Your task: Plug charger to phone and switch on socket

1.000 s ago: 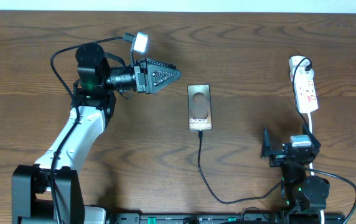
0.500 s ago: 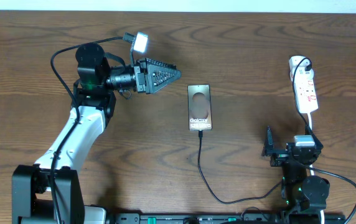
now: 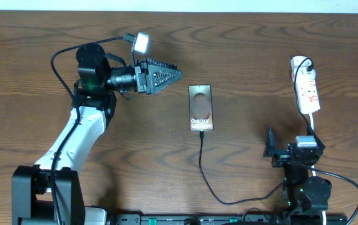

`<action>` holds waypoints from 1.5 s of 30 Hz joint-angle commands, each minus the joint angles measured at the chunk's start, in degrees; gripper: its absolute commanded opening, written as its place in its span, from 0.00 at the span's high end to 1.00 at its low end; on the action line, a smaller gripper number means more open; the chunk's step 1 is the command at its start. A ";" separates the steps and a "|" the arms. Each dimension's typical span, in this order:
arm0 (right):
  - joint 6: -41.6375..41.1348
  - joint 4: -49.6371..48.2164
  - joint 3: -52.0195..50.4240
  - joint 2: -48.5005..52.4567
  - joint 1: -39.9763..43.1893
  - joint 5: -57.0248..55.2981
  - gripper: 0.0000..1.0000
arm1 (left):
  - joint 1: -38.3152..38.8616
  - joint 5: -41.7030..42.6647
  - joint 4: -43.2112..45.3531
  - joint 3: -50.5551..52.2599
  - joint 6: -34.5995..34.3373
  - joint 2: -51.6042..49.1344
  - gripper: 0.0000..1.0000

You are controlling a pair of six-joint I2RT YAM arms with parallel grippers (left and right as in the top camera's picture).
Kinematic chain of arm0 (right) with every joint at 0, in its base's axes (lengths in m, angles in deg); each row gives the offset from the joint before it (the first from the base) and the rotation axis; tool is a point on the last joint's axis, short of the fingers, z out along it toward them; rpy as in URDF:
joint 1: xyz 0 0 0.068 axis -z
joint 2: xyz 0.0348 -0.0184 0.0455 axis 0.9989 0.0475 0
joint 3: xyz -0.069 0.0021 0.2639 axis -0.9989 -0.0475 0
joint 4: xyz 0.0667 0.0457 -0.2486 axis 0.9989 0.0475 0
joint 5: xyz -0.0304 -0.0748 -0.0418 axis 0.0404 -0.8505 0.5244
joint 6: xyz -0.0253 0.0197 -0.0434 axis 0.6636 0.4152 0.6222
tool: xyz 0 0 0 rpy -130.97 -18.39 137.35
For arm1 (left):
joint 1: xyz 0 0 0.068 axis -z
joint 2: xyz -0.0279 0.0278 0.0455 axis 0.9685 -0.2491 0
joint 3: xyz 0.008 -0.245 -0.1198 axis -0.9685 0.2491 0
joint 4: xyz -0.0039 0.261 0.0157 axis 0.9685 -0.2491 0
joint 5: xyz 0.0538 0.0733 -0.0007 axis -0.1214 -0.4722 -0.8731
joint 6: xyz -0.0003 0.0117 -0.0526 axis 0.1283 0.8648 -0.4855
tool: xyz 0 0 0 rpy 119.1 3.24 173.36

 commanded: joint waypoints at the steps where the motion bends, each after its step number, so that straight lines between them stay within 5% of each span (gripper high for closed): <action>1: -0.70 0.13 -0.15 -0.42 -0.50 -0.85 0.01 | 0.02 0.33 0.39 -0.96 1.22 0.94 0.06; 10: -0.70 0.13 -0.15 -0.44 -0.50 -0.85 0.01 | -0.39 0.33 -1.09 -0.94 3.41 2.34 0.02; 13: -0.70 0.13 -0.15 -0.42 -0.50 -0.85 0.01 | -0.50 -0.15 -5.22 -0.92 15.69 4.59 0.02; 17: -0.70 0.13 -0.15 -0.42 -0.50 -0.85 0.01 | -0.39 -6.69 -22.18 -0.33 42.01 10.43 0.02; 20: -0.70 0.13 -0.15 -0.44 -0.50 -0.85 0.01 | -0.15 -17.44 -35.71 0.98 48.22 16.13 0.02; 28: -0.70 0.13 -0.15 -0.42 -0.50 -0.85 0.01 | 4.22 -45.97 -43.85 10.32 46.51 36.59 0.02; 33: -0.70 0.13 -0.15 -0.44 -0.50 -0.85 0.01 | 4.81 -60.48 -43.93 13.84 33.42 44.28 0.02; 45: -0.70 0.13 -0.15 -0.42 -0.50 -0.85 0.01 | 4.74 -73.83 -31.54 26.95 22.67 60.52 0.02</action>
